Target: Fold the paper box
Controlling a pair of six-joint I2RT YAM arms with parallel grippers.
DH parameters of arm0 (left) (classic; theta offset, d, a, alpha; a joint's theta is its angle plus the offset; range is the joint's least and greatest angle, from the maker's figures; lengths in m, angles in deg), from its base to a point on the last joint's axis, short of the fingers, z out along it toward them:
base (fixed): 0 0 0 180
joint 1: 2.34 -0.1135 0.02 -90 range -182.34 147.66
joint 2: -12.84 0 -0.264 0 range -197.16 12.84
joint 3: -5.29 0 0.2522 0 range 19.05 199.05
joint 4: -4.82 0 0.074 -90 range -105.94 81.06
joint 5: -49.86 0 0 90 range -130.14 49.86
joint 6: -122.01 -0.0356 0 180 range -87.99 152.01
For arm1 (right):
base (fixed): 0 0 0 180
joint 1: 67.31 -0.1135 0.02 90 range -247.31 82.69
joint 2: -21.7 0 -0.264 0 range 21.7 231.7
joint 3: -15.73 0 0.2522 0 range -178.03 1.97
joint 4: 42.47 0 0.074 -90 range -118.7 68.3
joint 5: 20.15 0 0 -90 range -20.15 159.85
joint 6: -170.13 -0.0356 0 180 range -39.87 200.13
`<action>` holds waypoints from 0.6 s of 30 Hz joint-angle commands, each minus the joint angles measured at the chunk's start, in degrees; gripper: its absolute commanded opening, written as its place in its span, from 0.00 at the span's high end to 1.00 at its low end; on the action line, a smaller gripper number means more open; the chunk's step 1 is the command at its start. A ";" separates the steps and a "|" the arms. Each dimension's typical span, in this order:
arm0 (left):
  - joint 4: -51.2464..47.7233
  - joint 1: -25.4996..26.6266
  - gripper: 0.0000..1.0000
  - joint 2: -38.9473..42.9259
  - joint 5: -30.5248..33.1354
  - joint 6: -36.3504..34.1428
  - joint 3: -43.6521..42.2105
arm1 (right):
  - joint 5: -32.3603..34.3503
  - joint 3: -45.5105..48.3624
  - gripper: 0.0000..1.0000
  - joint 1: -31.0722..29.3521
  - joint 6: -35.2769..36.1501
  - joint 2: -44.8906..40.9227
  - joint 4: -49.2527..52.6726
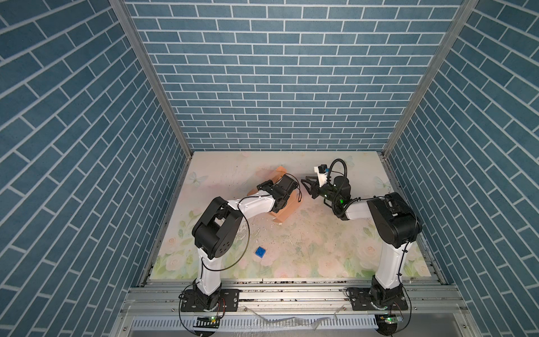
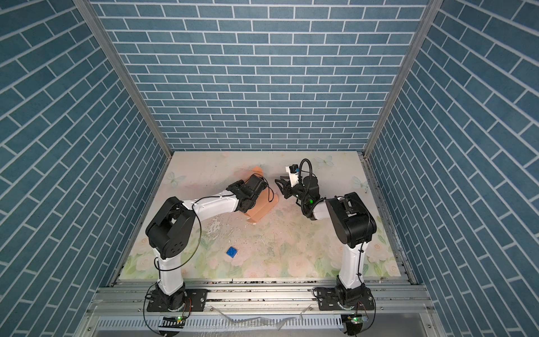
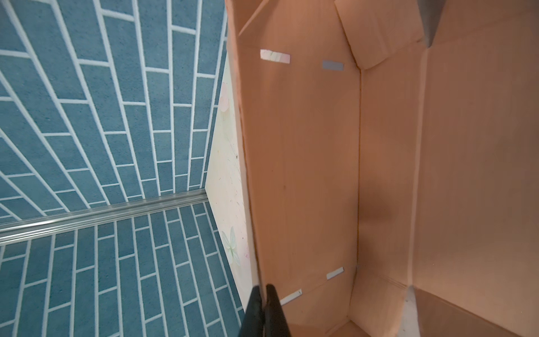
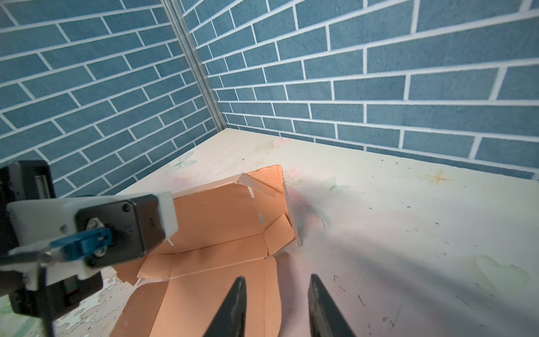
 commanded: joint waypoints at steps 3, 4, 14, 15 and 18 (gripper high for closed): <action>-1.93 0.16 0.94 -0.64 -2.30 0.76 1.21 | -2.03 -3.80 0.63 -0.42 -0.75 3.04 0.51; -2.18 0.07 0.94 -0.56 -2.61 0.94 1.28 | -2.14 -4.40 0.63 -0.47 -0.80 3.58 0.81; -3.03 0.07 0.94 -0.29 -4.32 1.97 1.01 | -1.87 -8.39 0.61 -1.61 -0.63 6.44 3.19; -3.11 0.07 0.94 -0.21 -4.40 2.04 0.97 | -1.43 -8.79 0.61 -1.73 -0.54 6.56 3.83; -3.29 0.07 0.94 0.14 -4.77 2.32 0.82 | 0.51 -10.32 0.60 -2.20 -0.43 6.67 6.43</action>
